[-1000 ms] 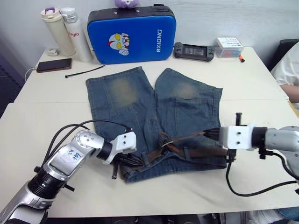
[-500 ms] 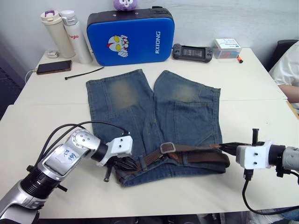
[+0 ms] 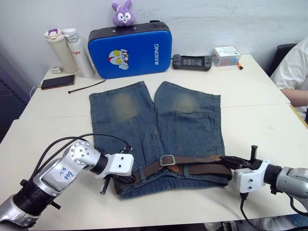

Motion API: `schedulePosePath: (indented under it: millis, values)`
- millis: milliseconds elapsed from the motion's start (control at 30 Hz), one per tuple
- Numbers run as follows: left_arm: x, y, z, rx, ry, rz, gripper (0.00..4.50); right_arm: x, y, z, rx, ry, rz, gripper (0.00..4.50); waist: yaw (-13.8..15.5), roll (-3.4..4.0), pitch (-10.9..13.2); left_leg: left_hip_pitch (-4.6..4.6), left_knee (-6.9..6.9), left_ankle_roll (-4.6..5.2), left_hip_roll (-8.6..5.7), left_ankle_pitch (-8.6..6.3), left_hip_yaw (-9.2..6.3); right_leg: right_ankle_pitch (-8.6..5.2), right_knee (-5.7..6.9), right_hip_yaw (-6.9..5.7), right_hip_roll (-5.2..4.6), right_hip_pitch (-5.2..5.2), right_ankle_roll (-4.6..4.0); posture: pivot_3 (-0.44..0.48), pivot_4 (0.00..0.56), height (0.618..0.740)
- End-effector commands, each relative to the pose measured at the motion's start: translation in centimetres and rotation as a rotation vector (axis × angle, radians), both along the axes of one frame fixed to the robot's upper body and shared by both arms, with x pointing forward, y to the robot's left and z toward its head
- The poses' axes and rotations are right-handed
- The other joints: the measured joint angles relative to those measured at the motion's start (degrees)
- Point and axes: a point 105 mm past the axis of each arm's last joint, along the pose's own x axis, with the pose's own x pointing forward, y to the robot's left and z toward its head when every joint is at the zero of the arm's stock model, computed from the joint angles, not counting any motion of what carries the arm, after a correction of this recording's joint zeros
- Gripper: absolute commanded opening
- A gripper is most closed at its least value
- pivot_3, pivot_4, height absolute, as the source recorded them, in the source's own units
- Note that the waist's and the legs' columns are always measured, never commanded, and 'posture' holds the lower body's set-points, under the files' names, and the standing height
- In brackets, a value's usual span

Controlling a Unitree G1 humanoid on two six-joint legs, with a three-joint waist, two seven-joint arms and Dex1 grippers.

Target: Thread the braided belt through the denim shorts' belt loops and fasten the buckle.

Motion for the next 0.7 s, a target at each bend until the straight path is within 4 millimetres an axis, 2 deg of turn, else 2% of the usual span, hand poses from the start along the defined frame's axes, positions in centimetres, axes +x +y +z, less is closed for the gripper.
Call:
schedulePosePath:
  millis: [33,233,367,400,433,500,633,667,700]
  values:
    - [-1.3,3.9,-4.9,0.159,0.185,0.147,0.04,-0.1,-0.9,-0.4,-0.004,0.030,-0.032,0.00,0.0,0.13,-0.1,0.01,0.00,-0.03,0.03,-0.03,0.03,-0.05,0.07,0.04,0.00,-0.02,-0.04,0.000,0.150,0.725]
    - [0.0,4.6,-4.0,0.165,0.147,0.157,0.04,-0.8,0.7,-0.3,0.040,0.045,0.029,0.00,-0.3,0.13,-0.1,0.02,0.01,-0.04,0.09,-0.04,0.08,-0.09,0.17,0.08,0.02,-0.10,-0.10,0.000,0.150,0.725]
    - [0.7,4.4,-2.4,0.090,0.157,0.174,0.04,-0.7,1.4,1.4,0.150,0.047,0.026,0.00,-1.0,0.08,-0.1,0.01,0.01,-0.08,0.16,-0.07,0.09,-0.15,0.26,0.09,0.03,-0.22,-0.21,0.000,0.150,0.725]
    - [0.9,4.4,-1.9,0.068,0.164,0.178,0.00,-0.5,1.5,2.0,0.173,0.057,0.026,0.78,-1.1,0.05,-0.1,0.01,0.01,-0.08,0.18,-0.07,0.09,-0.17,0.29,0.09,0.03,-0.27,-0.24,0.000,0.150,0.725]
    - [1.0,4.3,-1.5,0.053,0.170,0.180,0.00,-0.5,1.6,2.3,0.186,0.066,0.026,1.04,-1.2,-0.01,0.0,0.00,0.01,-0.10,0.21,-0.08,0.10,-0.18,0.32,0.09,0.06,-0.30,-0.27,0.000,0.150,0.725]
    - [1.5,4.2,-0.2,0.008,0.170,0.188,0.00,0.0,1.8,3.9,0.200,0.069,0.035,1.85,-1.3,-0.04,0.0,0.01,0.01,-0.12,0.29,-0.09,0.11,-0.23,0.37,0.09,0.11,-0.33,-0.35,0.000,0.150,0.725]
    - [2.3,4.1,2.1,-0.059,0.159,0.202,0.00,0.5,1.8,6.6,0.213,0.130,0.036,3.93,-1.2,-0.48,0.5,-0.11,0.06,-0.08,0.40,-0.14,0.10,-0.25,0.49,0.08,0.18,-0.63,-0.42,0.000,0.150,0.725]
    - [2.3,4.1,2.6,-0.071,0.162,0.206,0.00,0.6,1.9,7.1,0.227,0.150,0.030,4.32,-1.1,-0.58,0.5,-0.12,0.06,-0.11,0.40,-0.12,0.08,-0.25,0.48,0.07,0.18,-0.64,-0.42,0.000,0.150,0.725]
    - [2.4,4.1,3.2,-0.086,0.165,0.211,0.00,0.7,2.1,7.7,0.252,0.175,0.020,4.42,-1.0,-0.65,0.6,-0.15,0.07,-0.15,0.41,-0.12,0.07,-0.26,0.46,0.05,0.18,-0.65,-0.43,0.000,0.150,0.725]
